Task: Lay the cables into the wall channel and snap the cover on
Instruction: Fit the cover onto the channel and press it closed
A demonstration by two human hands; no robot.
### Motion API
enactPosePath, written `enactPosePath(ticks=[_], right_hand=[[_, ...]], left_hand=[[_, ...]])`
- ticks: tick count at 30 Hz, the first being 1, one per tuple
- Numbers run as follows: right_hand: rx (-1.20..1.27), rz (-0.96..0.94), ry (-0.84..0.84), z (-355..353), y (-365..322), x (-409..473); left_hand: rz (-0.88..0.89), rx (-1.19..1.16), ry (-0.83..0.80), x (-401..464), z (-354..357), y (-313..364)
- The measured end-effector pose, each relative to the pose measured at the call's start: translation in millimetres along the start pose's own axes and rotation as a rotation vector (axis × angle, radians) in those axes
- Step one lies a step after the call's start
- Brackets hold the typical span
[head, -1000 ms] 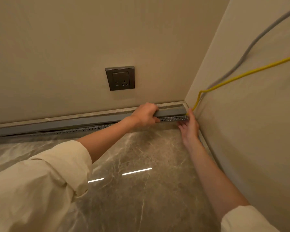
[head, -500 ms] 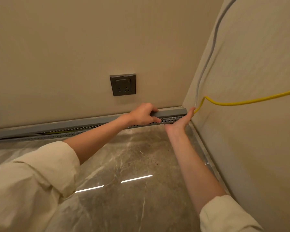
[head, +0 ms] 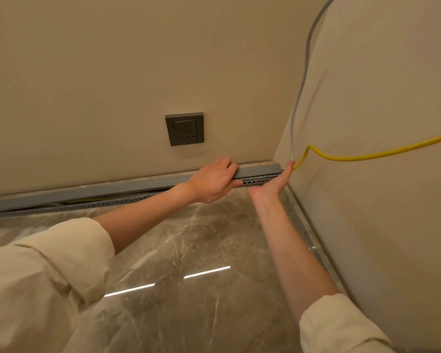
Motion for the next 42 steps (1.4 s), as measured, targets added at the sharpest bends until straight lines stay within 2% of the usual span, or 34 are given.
enactPosePath(ticks=[6,11,16,21,25,31,42], right_hand=[[-0.01,0.043,-0.035,3.6,2.5,-4.3],[-0.012,0.053,-0.049,1.5,3.5,-5.7],[0.003,0.043,-0.036,-1.6,3.2,-4.0],[0.003,0.037,0.037,-5.7,3.5,-3.0],[0.051,0.054,0.093,-11.6,3.2,-6.5],[0.0,0.033,-0.012,1.2,0.6,-8.1],[-0.01,-0.015,-0.018,-0.5,-1.9,-9.0]], left_hand=[[0.084,0.235,0.119,-3.1,-1.9,-2.4],[0.117,0.304,0.147,-4.5,-8.3,-4.0],[0.112,0.173,0.154,-2.4,-18.1,-4.3],[0.21,0.177,0.142,-2.8,-27.9,4.5],[0.135,0.144,0.142,4.9,-34.7,-3.5],[0.058,-0.041,-0.035,17.4,-10.9,-4.1],[0.072,-0.082,-0.079,26.8,-5.4,10.6]])
Point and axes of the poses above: each hand's wrist, its own x-axis towards the middle knuckle, its own z-axis out of the palm, y = z × x, the point moved 6 cm from there along x, towards the middle knuckle, and after that the axes turned 5 degrees about z, right-handed, at the moved point
